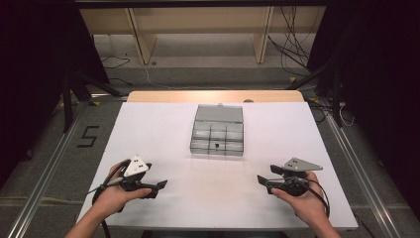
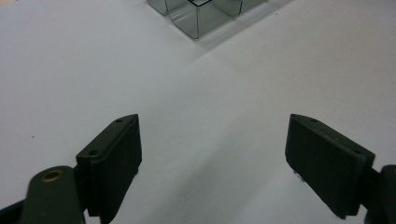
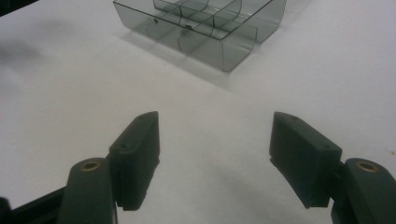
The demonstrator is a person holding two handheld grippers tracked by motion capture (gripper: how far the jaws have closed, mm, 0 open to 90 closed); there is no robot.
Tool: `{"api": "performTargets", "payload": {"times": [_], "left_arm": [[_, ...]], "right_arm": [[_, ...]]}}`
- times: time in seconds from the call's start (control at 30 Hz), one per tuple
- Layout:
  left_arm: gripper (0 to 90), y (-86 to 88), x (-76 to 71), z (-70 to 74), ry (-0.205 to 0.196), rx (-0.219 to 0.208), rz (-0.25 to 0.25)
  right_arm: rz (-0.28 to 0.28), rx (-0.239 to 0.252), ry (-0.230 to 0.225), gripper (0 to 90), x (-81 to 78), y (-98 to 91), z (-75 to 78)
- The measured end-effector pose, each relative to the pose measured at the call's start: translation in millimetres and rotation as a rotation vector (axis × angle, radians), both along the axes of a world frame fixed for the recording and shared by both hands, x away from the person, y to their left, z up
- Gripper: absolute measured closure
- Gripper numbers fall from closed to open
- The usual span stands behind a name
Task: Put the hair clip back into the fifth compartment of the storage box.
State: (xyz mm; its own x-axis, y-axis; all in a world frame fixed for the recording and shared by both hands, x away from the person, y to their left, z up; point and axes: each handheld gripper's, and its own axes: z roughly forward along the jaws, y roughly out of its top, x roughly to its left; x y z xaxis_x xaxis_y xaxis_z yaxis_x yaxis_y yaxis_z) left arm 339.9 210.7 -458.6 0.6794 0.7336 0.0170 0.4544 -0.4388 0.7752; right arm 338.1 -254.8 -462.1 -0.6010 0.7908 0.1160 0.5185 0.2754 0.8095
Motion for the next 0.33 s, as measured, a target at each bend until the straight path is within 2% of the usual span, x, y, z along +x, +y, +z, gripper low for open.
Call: {"api": "performTargets", "payload": {"times": [0.33], "left_arm": [[18.3, -0.7, 0.7, -0.2, 0.0, -0.002, 0.001]], "right_arm": [[-0.01, -0.017, 0.016, 30.9, -3.0, -1.6, -5.1]]}}
